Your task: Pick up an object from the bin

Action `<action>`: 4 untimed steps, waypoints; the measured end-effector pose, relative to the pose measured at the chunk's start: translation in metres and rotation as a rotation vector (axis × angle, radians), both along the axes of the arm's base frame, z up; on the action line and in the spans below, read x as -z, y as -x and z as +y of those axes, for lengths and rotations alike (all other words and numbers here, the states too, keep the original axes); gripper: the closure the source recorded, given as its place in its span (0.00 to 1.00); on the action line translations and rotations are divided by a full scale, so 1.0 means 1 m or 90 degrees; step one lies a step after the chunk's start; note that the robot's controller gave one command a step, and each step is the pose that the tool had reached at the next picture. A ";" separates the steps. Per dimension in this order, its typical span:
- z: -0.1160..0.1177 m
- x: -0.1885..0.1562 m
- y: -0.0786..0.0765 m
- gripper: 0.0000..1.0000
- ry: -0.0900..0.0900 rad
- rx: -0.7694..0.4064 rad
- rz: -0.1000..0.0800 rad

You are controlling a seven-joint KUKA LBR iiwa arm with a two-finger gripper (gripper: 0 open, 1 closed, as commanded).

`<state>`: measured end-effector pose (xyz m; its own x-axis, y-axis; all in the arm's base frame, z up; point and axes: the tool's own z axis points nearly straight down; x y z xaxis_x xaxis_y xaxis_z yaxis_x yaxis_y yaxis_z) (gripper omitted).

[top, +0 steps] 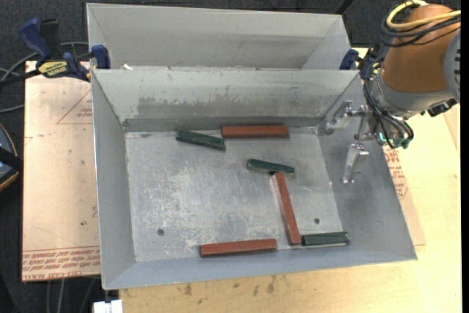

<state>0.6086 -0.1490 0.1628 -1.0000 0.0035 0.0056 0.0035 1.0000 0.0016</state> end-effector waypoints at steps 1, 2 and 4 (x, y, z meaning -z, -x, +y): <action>0.000 -0.005 -0.002 0.00 0.001 -0.002 -0.005; 0.077 0.088 0.001 1.00 0.000 -0.026 -0.014; 0.062 -0.092 0.001 1.00 0.002 -0.031 -0.011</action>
Offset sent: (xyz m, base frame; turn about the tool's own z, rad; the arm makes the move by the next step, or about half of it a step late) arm -0.0059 0.0750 -0.0928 -0.0405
